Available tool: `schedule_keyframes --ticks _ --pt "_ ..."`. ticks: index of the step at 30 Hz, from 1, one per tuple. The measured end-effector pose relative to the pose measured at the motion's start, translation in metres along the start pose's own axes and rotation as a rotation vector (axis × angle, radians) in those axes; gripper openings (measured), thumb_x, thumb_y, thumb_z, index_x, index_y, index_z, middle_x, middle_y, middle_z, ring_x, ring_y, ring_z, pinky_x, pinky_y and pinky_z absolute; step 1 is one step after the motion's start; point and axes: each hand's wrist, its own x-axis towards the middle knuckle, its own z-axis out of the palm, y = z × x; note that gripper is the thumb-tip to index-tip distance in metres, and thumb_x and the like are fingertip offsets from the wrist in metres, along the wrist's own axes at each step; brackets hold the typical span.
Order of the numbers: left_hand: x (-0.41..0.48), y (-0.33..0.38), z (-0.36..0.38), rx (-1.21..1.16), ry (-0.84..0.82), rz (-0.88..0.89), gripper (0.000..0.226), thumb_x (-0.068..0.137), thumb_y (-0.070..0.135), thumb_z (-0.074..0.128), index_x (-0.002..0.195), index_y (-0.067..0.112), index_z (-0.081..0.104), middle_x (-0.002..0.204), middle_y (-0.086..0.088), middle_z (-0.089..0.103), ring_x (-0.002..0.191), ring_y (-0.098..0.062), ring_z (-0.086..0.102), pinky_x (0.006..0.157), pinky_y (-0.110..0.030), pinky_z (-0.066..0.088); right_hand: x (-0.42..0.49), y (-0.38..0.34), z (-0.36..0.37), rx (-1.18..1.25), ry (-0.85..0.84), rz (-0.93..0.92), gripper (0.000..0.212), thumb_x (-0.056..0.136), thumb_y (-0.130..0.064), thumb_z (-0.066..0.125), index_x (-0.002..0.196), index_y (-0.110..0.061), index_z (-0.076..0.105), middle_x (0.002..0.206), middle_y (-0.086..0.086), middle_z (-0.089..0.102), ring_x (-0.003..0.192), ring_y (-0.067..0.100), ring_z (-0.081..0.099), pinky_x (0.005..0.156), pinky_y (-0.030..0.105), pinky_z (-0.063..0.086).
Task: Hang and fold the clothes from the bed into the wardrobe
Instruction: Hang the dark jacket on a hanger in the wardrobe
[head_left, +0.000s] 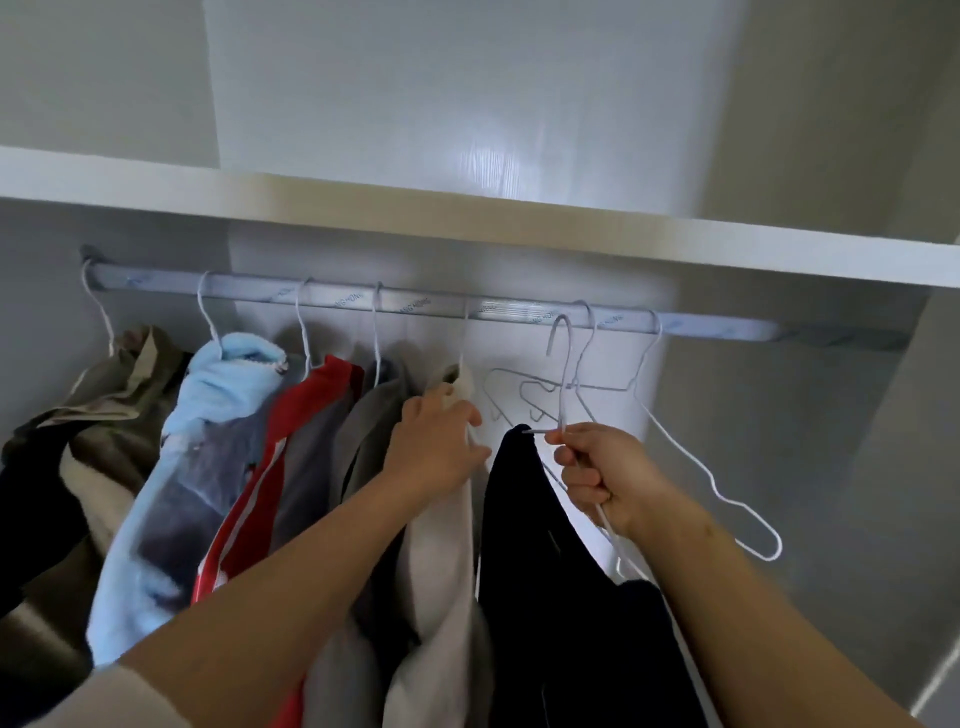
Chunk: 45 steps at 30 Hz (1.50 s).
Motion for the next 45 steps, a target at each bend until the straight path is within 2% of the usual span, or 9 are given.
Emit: schedule_keyframes --ticks 8,12,18,23,32,34,36,41,45 --pt "0.034 -0.032 0.016 -0.277 -0.077 0.008 0.029 0.079 0.015 0.060 0.106 0.023 0.053 0.138 0.000 0.028 0.122 -0.030 0.035 0.096 -0.027 0.031 0.051 -0.034 0.030 0.007 0.020 -0.079 0.027 0.097 0.001 0.029 0.078 -0.003 0.049 0.060 0.004 0.035 0.025 0.002 0.023 0.025 0.010 0.014" --pt "0.033 -0.041 0.024 -0.416 -0.043 -0.008 0.026 0.077 0.010 0.059 0.093 0.028 0.049 0.126 0.001 0.036 0.115 -0.026 0.042 0.098 -0.038 0.039 0.077 -0.033 0.041 0.015 0.032 -0.060 0.027 0.098 0.000 0.030 0.079 -0.004 0.050 0.061 0.003 0.036 0.025 0.002 0.024 0.025 0.012 0.015" --pt "0.027 -0.040 0.033 -0.678 -0.004 -0.111 0.042 0.077 0.000 0.052 0.078 0.041 0.045 0.110 0.009 0.034 0.090 -0.004 0.043 0.066 0.003 0.033 0.105 0.000 0.050 0.036 0.078 0.003 0.022 0.097 -0.003 0.037 0.082 -0.007 0.052 0.060 0.003 0.035 0.026 0.003 0.025 0.025 0.012 0.016" --pt "0.018 -0.034 0.039 -0.819 0.054 -0.197 0.050 0.079 -0.007 0.046 0.085 0.043 0.048 0.111 0.007 0.035 0.085 -0.006 0.047 0.064 -0.005 0.037 0.108 0.009 0.054 -0.095 0.213 -0.124 0.017 0.096 -0.006 0.044 0.084 -0.009 0.055 0.056 0.003 0.038 0.027 0.004 0.027 0.029 0.011 0.019" --pt "0.002 -0.024 0.039 -0.891 0.103 -0.269 0.053 0.080 -0.012 0.041 0.108 0.032 0.052 0.129 -0.002 0.044 0.113 -0.028 0.049 0.095 -0.037 0.042 0.108 0.010 0.022 -0.329 0.496 -0.271 0.025 0.093 -0.007 0.045 0.071 -0.012 0.056 0.061 0.006 0.047 0.045 0.015 0.036 0.034 0.017 0.028" --pt "0.001 -0.021 0.040 -0.902 0.071 -0.295 0.057 0.081 -0.011 0.039 0.113 0.035 0.051 0.129 -0.004 0.046 0.113 -0.036 0.051 0.092 -0.042 0.046 0.103 0.015 0.026 -0.464 0.430 -0.246 0.015 0.090 -0.003 0.044 0.095 -0.002 0.058 0.074 0.013 0.055 0.049 0.016 0.039 0.040 0.021 0.030" --pt "-0.002 -0.021 0.042 -0.901 0.045 -0.304 0.060 0.082 -0.009 0.038 0.120 0.035 0.050 0.129 -0.007 0.049 0.114 -0.039 0.051 0.090 -0.042 0.047 0.095 0.029 0.028 -0.627 0.344 -0.199 0.035 0.088 -0.001 0.047 0.123 -0.003 0.047 0.095 0.019 0.063 0.053 0.016 0.045 0.041 0.022 0.036" --pt "-0.009 -0.020 0.044 -0.944 0.018 -0.321 0.067 0.084 -0.009 0.038 0.131 0.038 0.044 0.138 -0.005 0.044 0.114 -0.028 0.052 0.082 -0.028 0.050 0.079 0.044 0.032 -0.920 0.342 -0.314 0.029 0.090 -0.004 0.044 0.119 -0.005 0.042 0.103 0.014 0.059 0.077 0.026 0.053 0.062 0.028 0.040" --pt "-0.009 -0.016 0.044 -1.018 0.021 -0.339 0.068 0.085 -0.011 0.038 0.131 0.038 0.044 0.140 -0.001 0.042 0.097 -0.007 0.054 0.063 -0.007 0.046 0.077 0.040 0.038 -1.060 0.286 -0.361 0.009 0.090 -0.003 0.041 0.085 -0.011 0.040 0.076 0.001 0.046 0.070 0.020 0.046 0.050 0.025 0.029"
